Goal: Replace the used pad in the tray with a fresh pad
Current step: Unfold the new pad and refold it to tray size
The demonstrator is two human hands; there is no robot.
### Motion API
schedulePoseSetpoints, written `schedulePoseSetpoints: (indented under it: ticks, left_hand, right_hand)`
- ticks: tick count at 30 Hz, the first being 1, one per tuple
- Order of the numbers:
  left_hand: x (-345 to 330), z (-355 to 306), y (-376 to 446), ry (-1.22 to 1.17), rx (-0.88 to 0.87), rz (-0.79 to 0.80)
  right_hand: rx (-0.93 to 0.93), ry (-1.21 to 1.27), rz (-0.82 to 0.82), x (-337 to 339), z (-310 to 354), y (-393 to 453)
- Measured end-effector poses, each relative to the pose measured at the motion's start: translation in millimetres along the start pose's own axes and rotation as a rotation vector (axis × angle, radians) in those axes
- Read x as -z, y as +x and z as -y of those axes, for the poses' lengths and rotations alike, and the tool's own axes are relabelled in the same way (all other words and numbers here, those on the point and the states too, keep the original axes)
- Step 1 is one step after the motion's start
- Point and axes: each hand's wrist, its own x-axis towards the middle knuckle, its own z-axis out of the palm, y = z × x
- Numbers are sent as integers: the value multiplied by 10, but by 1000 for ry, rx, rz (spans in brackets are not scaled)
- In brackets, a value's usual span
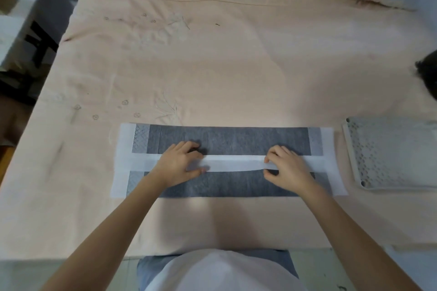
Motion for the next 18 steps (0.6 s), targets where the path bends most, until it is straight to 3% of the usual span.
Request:
schedulePoseSetpoints:
  ticks: [6, 11, 18]
  left_hand:
    - [-102, -127, 170, 53, 92, -128]
    - [-232, -271, 463, 38, 218, -133]
    - [-482, -259, 526, 38, 268, -131]
  right_hand:
    - [-117, 84, -139, -130, 399, 108]
    - [-47, 20, -54, -341, 948, 534]
    - [-124, -90, 4, -605, 1146, 951]
